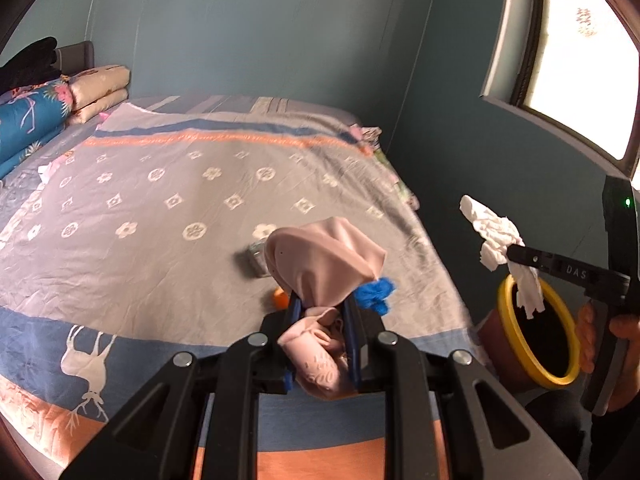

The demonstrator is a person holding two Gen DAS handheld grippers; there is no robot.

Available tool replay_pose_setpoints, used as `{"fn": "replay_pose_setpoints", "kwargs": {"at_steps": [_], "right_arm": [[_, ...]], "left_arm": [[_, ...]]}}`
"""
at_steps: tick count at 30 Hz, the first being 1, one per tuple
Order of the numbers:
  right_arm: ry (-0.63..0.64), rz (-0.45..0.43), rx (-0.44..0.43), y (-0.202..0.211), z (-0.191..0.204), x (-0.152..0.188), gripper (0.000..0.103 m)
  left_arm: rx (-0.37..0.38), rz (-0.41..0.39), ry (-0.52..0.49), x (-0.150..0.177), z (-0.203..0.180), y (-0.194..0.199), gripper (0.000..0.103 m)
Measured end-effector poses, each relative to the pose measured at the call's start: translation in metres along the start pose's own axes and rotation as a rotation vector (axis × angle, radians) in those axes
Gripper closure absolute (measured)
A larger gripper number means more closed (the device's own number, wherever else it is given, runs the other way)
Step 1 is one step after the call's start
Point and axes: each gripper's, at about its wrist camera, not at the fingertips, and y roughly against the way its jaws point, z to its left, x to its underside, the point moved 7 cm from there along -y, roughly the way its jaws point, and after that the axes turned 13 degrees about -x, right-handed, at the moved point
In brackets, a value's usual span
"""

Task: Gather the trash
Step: 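Carry the pink fabric and white tissues over the yellow-rimmed bin with both tools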

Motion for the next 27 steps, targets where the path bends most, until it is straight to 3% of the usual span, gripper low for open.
{"fn": "replay_pose_setpoints", "kwargs": {"at_steps": [11, 27], "right_arm": [[-0.012, -0.089, 0.001, 0.071, -0.016, -0.004, 0.087], [-0.091, -0.193, 0.06, 0.148, -0.081, 0.001, 0.087]], "left_arm": [[0.106, -0.039, -0.017, -0.024, -0.061, 0.028, 0.085], [0.245, -0.059, -0.119, -0.043, -0.169, 0.037, 0.085]]}}
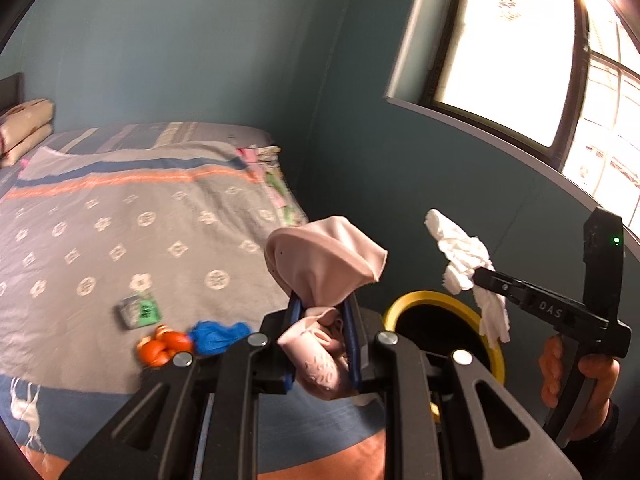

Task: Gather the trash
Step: 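Carry the pink fabric and white tissues over the yellow-rimmed bin with both tools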

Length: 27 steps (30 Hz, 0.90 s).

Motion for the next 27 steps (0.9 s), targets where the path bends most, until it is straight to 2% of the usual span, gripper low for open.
{"fn": "replay_pose_setpoints", "kwargs": {"at_steps": [13, 21, 27], "right_arm": [[-0.078, -0.052, 0.096, 0.042, -0.066, -0.003, 0.087], [-0.133, -0.041, 0.135, 0.046, -0.1, 0.003, 0.087], [-0.174, -0.026, 0.156, 0.039, -0.123, 0.011, 0.086]], "left_arm": [[0.11, 0.034, -0.114, 0.0, -0.082, -0.036, 0.085], [0.163, 0.096, -0.16, 0.014, -0.122, -0.068, 0.085], [0.165, 0.134, -0.182, 0.027, -0.144, -0.092, 0.085]]}}
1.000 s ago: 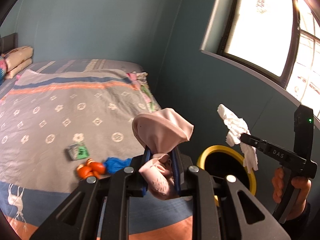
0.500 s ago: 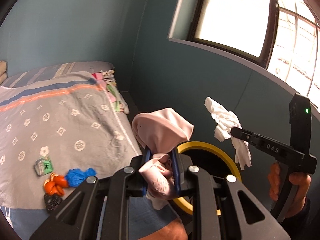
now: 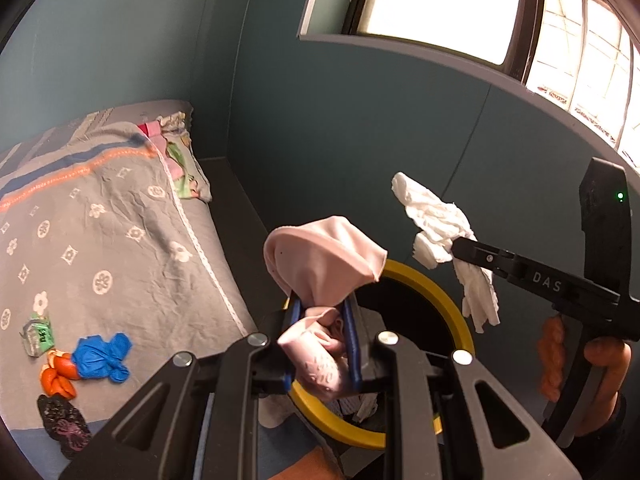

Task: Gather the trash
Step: 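Carry the pink fabric and white tissues over the yellow-rimmed bin with both tools, then open both tools to drop the pink fabric and tissues into the bin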

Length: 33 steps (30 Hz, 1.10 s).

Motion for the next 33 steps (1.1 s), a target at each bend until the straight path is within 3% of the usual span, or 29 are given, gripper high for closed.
{"fn": "replay_pose_setpoints", "kwargs": {"at_steps": [17, 19, 21, 25, 27, 33], "right_arm": [[-0.105, 0.054, 0.044, -0.029, -0.062, 0.024, 0.085], [-0.117, 0.055, 0.041, -0.029, -0.066, 0.025, 0.084], [-0.132, 0.049, 0.046, -0.03, -0.07, 0.025, 0.081], [-0.155, 0.04, 0.059, -0.03, -0.077, 0.026, 0.076], [-0.164, 0.035, 0.056, -0.029, -0.077, 0.026, 0.066], [-0.16, 0.033, 0.047, -0.029, -0.069, 0.025, 0.065]], "left_arm": [[0.078, 0.13, 0.018, 0.025, -0.039, -0.079, 0.083], [0.081, 0.136, 0.023, 0.027, -0.042, -0.081, 0.076], [0.09, 0.139, 0.028, 0.027, -0.042, -0.081, 0.062], [0.084, 0.117, 0.021, 0.028, -0.039, -0.073, 0.051], [0.086, 0.115, 0.032, 0.027, -0.035, -0.07, 0.043], [0.059, 0.098, 0.068, 0.025, -0.016, -0.059, 0.035]]}}
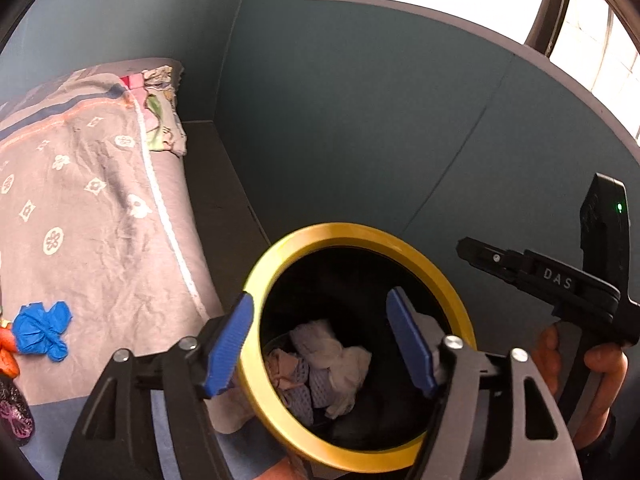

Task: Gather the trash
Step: 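Open both tools to drop the pink fabric and tissues into the bin, then move both open tools back toward the black bag and blue glove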

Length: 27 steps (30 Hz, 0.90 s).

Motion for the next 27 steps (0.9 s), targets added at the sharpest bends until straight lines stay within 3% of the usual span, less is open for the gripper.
{"fn": "replay_pose_setpoints", "kwargs": {"at_steps": [11, 27], "right_arm": [[0.051, 0.025, -0.064, -0.006, 0.043, -0.001, 0.052], [0.191, 0.137, -0.207, -0.057, 0.171, 0.024, 0.046]], "left_arm": [[-0.089, -0.073, 0.072, -0.001, 0.06, 0.042, 0.019], [-0.26, -0.123, 0.211, 0.014, 0.183, 0.1, 0.015]]}}
